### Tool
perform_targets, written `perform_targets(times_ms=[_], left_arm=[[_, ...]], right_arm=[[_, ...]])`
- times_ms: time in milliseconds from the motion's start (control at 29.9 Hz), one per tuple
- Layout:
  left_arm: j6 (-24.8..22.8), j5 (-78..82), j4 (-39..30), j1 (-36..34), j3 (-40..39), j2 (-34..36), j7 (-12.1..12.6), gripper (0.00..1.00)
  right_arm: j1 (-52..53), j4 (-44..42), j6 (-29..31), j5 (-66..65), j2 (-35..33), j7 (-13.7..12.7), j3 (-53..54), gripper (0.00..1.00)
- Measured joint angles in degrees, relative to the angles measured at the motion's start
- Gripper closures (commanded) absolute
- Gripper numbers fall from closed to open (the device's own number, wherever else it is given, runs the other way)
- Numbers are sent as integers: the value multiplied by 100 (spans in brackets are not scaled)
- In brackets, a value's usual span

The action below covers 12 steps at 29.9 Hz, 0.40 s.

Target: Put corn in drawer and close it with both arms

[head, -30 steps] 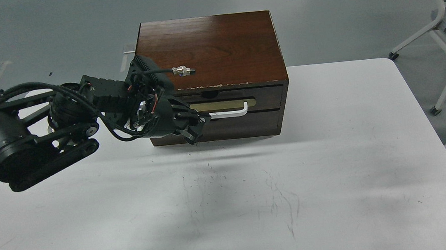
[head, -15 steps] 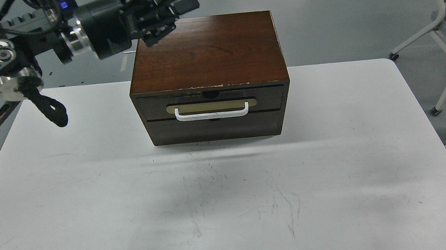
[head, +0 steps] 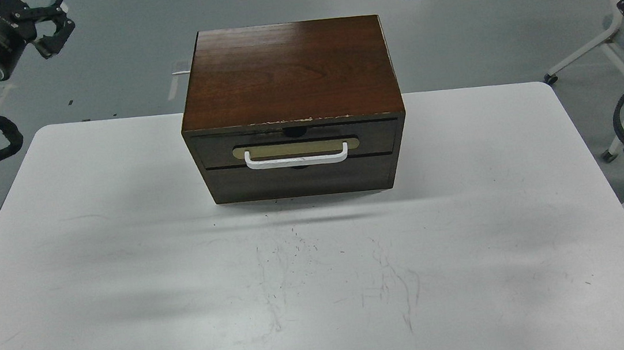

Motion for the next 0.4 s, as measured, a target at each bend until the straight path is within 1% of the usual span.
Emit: perform_targets(times_ms=[100,134,201,267,401], left_arm=[[-3,-55,321,302,-209,-205,209,4],[-2,-56,391,435,-312,-282,324,3],[-2,-50,442,660,-494,-406,459,3],[-2,-41,460,782,-611,-466,509,3],[-2,-30,463,828,-660,-489,519,3]], right_arm=[[-7,-47,0,-11,211,-2,-11,0],[-8,-93,0,-14,312,-2,-13,0],[-8,-199,0,-17,509,-2,-14,0],[1,-267,0,-32,635,-2,-20,0],[2,-298,0,-52,700,6,-47,0]])
